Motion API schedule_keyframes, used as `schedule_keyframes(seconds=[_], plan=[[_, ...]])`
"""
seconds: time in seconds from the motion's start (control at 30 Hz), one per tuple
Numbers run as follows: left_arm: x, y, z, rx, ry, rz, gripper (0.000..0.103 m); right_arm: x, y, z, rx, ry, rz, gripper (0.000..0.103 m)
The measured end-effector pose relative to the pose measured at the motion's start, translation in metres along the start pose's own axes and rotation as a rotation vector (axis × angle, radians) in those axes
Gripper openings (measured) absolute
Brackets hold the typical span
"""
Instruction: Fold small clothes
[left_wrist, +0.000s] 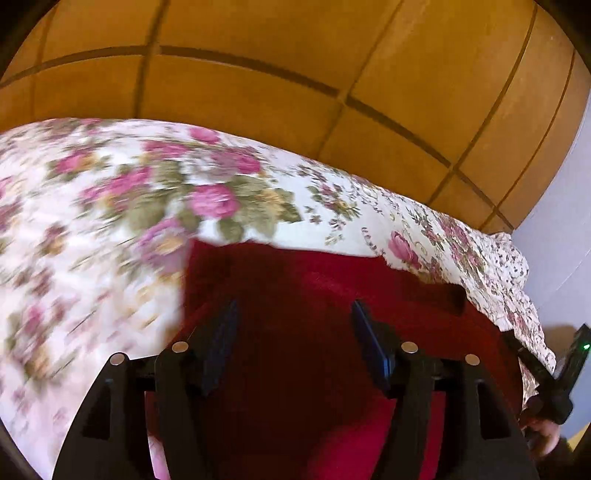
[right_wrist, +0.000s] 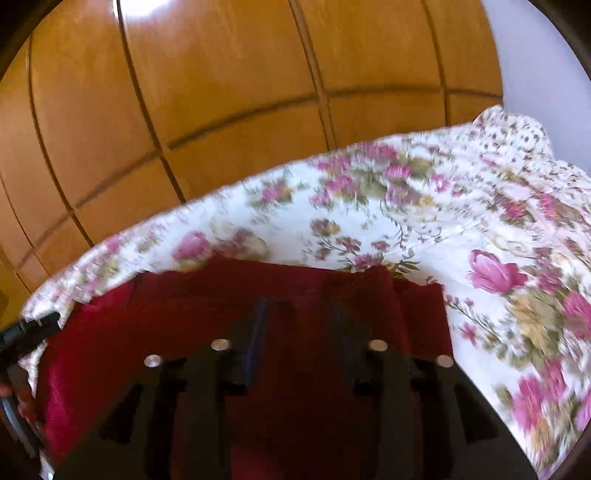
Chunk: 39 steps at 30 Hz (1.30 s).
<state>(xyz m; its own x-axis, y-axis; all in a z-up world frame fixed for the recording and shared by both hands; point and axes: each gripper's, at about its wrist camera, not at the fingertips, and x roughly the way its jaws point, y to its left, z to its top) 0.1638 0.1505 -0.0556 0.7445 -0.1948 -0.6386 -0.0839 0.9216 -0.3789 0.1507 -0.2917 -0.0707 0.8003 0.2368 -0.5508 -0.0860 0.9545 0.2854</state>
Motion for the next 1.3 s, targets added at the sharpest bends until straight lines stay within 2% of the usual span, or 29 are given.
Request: schedule_keyframes(seconds=[0.07, 0.2, 0.27, 0.33, 0.37, 0.43, 0.47, 0.57, 0.67, 0.73, 0.83, 0.87, 0.9, 0.93, 0.97, 1.03, 1.13, 1.2, 1.23, 1.27, 1.3], plan=[[-0.021, 0.012, -0.015, -0.019, -0.019, 0.017, 0.062, -0.018, 0.010, -0.006, -0.006, -0.013, 0.007, 0.035], [-0.053, 0.036, -0.044, -0.086, -0.023, 0.004, 0.061, -0.050, 0.026, -0.029, -0.003, -0.019, 0.016, 0.034], [-0.059, 0.042, -0.055, -0.093, -0.012, 0.000, 0.054, -0.055, 0.027, -0.039, 0.027, -0.005, 0.026, 0.034], [-0.062, 0.046, -0.065, -0.092, 0.012, -0.017, 0.050, -0.053, 0.026, -0.050, 0.048, 0.028, 0.014, 0.034], [-0.061, 0.047, -0.070, -0.085, 0.030, -0.021, 0.042, -0.047, 0.024, -0.056, 0.055, 0.056, -0.015, 0.034], [-0.055, 0.046, -0.080, -0.055, 0.073, -0.007, 0.031, -0.035, 0.016, -0.062, 0.081, 0.105, -0.066, 0.030], [-0.054, 0.045, -0.083, -0.042, 0.086, -0.009, 0.025, -0.032, 0.011, -0.064, 0.096, 0.113, -0.067, 0.029], [-0.056, 0.046, -0.084, -0.024, 0.109, -0.023, 0.016, -0.027, 0.013, -0.062, 0.065, 0.115, -0.096, 0.028], [-0.060, 0.056, -0.083, -0.074, 0.138, -0.061, 0.013, -0.024, 0.021, -0.062, -0.008, 0.126, -0.135, 0.028], [-0.062, 0.062, -0.085, -0.097, 0.146, -0.075, 0.013, -0.023, 0.015, -0.064, 0.016, 0.119, -0.116, 0.029], [-0.061, 0.055, -0.089, -0.023, 0.141, -0.056, 0.013, -0.023, 0.006, -0.066, 0.051, 0.111, -0.091, 0.029], [-0.062, 0.053, -0.088, -0.015, 0.136, -0.057, 0.015, -0.025, 0.008, -0.065, 0.045, 0.113, -0.091, 0.030], [-0.063, 0.052, -0.085, -0.020, 0.130, -0.061, 0.018, -0.030, 0.010, -0.063, 0.052, 0.107, -0.084, 0.037], [-0.066, 0.053, -0.083, -0.039, 0.121, -0.072, 0.031, -0.036, 0.012, -0.062, 0.067, 0.092, -0.063, 0.053], [-0.068, 0.055, -0.081, -0.061, 0.115, -0.086, 0.047, -0.046, 0.015, -0.061, 0.084, 0.064, -0.040, 0.059], [-0.071, 0.062, -0.076, -0.128, 0.090, -0.121, 0.065, -0.064, 0.022, -0.062, 0.083, 0.005, -0.027, 0.060], [-0.066, 0.071, -0.063, -0.186, 0.070, -0.081, 0.065, -0.078, 0.034, -0.067, 0.030, -0.002, -0.051, 0.060], [-0.059, 0.076, -0.053, -0.227, 0.058, -0.057, 0.073, -0.083, 0.038, -0.074, 0.020, 0.013, -0.041, 0.060], [-0.056, 0.079, -0.049, -0.250, 0.046, -0.055, 0.081, -0.084, 0.039, -0.078, 0.027, 0.019, -0.036, 0.058], [-0.050, 0.082, -0.043, -0.267, 0.047, -0.057, 0.083, -0.085, 0.040, -0.081, 0.035, 0.023, -0.029, 0.057], [-0.042, 0.082, -0.038, -0.274, 0.070, -0.060, 0.083, -0.087, 0.042, -0.086, 0.050, 0.034, -0.008, 0.048]])
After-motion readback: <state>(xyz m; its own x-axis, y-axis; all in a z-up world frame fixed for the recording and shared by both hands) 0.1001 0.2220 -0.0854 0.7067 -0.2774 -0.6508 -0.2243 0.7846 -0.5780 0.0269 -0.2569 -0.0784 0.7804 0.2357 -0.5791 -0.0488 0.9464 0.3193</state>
